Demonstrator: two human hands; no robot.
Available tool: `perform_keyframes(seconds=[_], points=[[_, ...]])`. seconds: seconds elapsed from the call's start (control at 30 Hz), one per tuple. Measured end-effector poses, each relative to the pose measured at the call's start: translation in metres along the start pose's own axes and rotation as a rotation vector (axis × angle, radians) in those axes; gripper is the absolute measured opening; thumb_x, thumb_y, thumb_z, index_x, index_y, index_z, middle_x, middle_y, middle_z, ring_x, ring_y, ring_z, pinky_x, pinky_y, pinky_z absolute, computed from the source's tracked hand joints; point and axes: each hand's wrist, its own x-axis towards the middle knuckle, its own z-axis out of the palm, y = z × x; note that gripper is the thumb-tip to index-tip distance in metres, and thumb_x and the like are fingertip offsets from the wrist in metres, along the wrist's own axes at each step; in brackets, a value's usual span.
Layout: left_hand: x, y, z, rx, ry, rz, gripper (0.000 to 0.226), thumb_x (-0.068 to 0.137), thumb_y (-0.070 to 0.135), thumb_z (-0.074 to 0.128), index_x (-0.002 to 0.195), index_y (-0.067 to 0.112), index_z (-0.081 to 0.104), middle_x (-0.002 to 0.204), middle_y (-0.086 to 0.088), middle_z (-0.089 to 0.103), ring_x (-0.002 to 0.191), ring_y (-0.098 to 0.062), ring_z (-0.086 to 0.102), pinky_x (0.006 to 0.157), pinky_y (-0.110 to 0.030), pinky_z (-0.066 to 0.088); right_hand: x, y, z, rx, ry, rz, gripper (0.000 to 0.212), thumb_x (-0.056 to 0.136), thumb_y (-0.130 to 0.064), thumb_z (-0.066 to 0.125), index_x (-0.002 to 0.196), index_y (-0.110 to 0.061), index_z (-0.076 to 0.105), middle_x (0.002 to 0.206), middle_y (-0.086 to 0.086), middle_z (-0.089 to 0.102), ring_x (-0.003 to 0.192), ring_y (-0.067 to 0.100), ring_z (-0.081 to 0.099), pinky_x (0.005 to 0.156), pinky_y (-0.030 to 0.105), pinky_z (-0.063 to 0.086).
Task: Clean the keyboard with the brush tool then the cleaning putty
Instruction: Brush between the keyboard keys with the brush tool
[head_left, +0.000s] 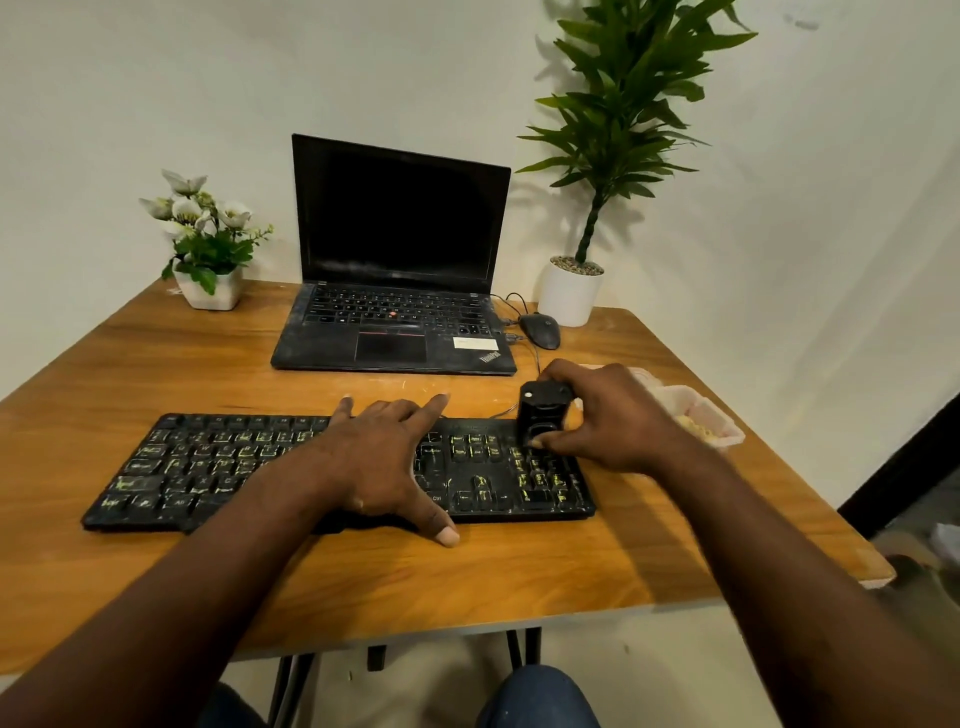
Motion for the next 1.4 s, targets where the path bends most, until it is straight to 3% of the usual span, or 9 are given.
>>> perform_keyframes(seconds=[0.13,0.3,0.4,0.63,0.73,0.83,1.03,1.23,1.4], points=[[-0.003,-0.001,-0.001,0.012,-0.005,0.007,0.154,0.048,0.101,0.061,0.156,0.039,-0.029,0.173,0.000,0.006,0.158,-0.028,0.008,0.122,-0.068,-0.006,0.002,-0.005,0.015,0.135,0.088,0.013,0.053,0.073,-0.033,0.092,0.114,-0.036,0.058,0.097,-0.022,0.064,0.092,-0.007,0.060,0.071,0.003,0.041],[-0.025,-0.038,-0.007,0.026,-0.012,-0.037,0.154,0.044,0.105,0.056,0.151,0.043,-0.036,0.173,0.001,-0.004,0.158,-0.029,0.004,0.121,-0.067,-0.012,0.002,0.008,0.006,0.028,0.189,0.085,0.059,0.074,-0.034,0.092,0.123,-0.030,0.061,0.110,-0.009,0.073,0.096,0.006,0.061,0.075,0.022,0.045],[-0.044,-0.065,-0.003,0.032,0.004,-0.042,0.148,0.040,0.112,0.044,0.144,0.051,-0.041,0.172,0.002,0.000,0.157,-0.027,0.007,0.122,-0.063,-0.013,0.007,0.006,0.012,0.127,0.154,0.085,0.053,0.071,-0.032,0.093,0.114,-0.029,0.062,0.108,-0.011,0.073,0.100,0.007,0.067,0.085,0.029,0.054],[-0.055,-0.075,0.009,0.039,0.117,-0.008,0.135,0.050,0.112,0.037,0.146,0.054,-0.037,0.170,0.004,0.009,0.156,-0.021,0.010,0.125,-0.053,-0.015,0.013,-0.018,0.026,0.174,0.164,0.049,0.057,0.071,-0.033,0.093,0.117,-0.037,0.059,0.104,-0.017,0.070,0.100,0.002,0.067,0.078,0.010,0.048],[-0.054,-0.070,0.011,0.076,0.154,-0.015,0.131,0.055,0.111,0.034,0.146,0.051,-0.039,0.169,0.001,0.016,0.155,-0.022,0.016,0.125,-0.053,-0.015,0.014,-0.034,0.035,0.210,0.134,0.000,0.056,0.072,-0.031,0.093,0.117,-0.036,0.060,0.103,-0.015,0.072,0.098,0.001,0.069,0.082,0.021,0.057],[-0.054,-0.066,0.011,0.100,0.165,-0.028,0.131,0.056,0.110,0.034,0.146,0.050,-0.039,0.168,-0.001,0.020,0.155,-0.022,0.019,0.125,-0.056,-0.012,0.017,-0.039,0.031,0.252,0.160,0.028,0.057,0.073,-0.032,0.093,0.120,-0.030,0.060,0.106,-0.015,0.071,0.099,0.003,0.068,0.081,0.015,0.053],[-0.054,-0.055,0.011,0.104,0.193,-0.061,0.132,0.056,0.109,0.035,0.148,0.048,-0.038,0.165,0.000,0.030,0.153,-0.022,0.025,0.125,-0.058,-0.009,0.020,-0.063,0.046,0.234,0.129,0.059,0.069,0.073,-0.034,0.092,0.132,-0.028,0.058,0.117,-0.007,0.073,0.102,0.009,0.069,0.083,0.020,0.057],[-0.055,-0.040,0.015,0.104,0.210,-0.107,0.134,0.054,0.110,0.030,0.149,0.046,-0.038,0.165,-0.004,0.031,0.153,-0.024,0.027,0.124,-0.063,-0.010,0.015,-0.063,0.045,0.130,0.309,0.266,0.071,0.076,-0.037,0.090,0.136,-0.026,0.054,0.121,0.001,0.073,0.104,0.020,0.071,0.080,0.030,0.059],[-0.054,-0.040,0.016,0.074,0.208,-0.107,0.133,0.053,0.111,0.031,0.147,0.049,-0.040,0.167,-0.006,0.027,0.154,-0.027,0.024,0.122,-0.065,-0.010,0.019,-0.086,0.058,0.233,0.239,0.178,0.070,0.076,-0.034,0.090,0.136,-0.027,0.056,0.122,-0.001,0.071,0.106,0.018,0.070,0.082,0.030,0.062]])
